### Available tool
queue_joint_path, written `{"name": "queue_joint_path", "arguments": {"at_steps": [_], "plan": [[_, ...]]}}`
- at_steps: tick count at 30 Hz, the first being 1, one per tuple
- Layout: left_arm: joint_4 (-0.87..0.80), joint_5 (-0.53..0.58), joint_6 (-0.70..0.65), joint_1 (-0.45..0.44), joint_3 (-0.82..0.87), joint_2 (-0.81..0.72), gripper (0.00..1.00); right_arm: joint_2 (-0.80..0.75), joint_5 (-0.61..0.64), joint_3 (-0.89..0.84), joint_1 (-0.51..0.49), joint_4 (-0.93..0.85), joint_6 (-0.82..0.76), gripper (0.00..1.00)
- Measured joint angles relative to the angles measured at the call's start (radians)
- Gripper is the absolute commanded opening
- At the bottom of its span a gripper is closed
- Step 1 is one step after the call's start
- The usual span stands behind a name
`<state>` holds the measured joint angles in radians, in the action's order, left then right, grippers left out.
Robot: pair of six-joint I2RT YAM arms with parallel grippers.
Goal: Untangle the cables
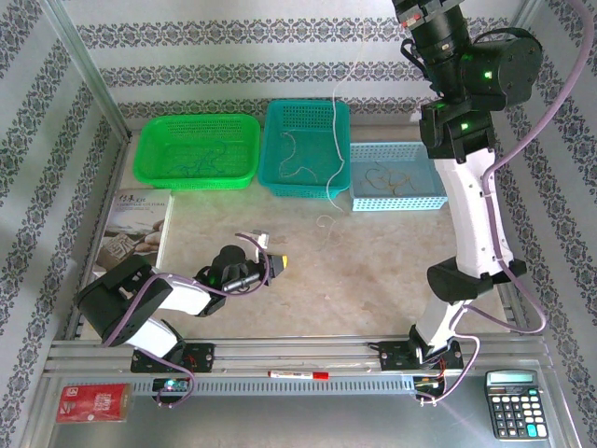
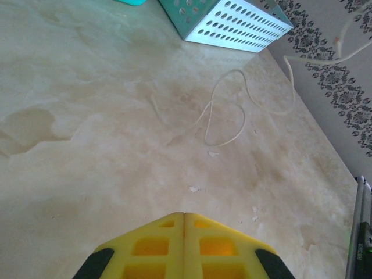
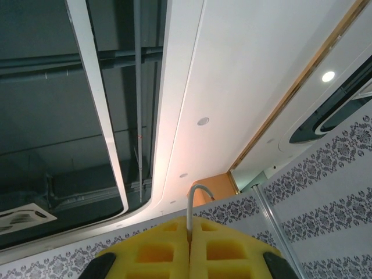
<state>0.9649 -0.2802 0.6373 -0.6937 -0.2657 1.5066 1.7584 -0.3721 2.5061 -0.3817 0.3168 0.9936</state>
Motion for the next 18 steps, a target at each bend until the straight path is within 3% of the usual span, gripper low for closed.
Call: {"name": "queue_joint_path", "arguments": {"at_steps": [2,6,18], "plan": [[0.005,-0.004,0.000,0.000,0.000,-0.002,0.22,0.004,0.000,0.001,0.000,0.002,0.007,0.00],[-0.015,-0.025,-0.006,0.000,-0.011,-0.026,0.44,0.011,-0.005,0.001,0.000,0.002,0.020,0.00],[-0.150,-0.106,-0.083,-0.001,-0.171,-0.096,0.60,0.014,-0.016,0.003,-0.034,0.001,0.026,0.00]]}}
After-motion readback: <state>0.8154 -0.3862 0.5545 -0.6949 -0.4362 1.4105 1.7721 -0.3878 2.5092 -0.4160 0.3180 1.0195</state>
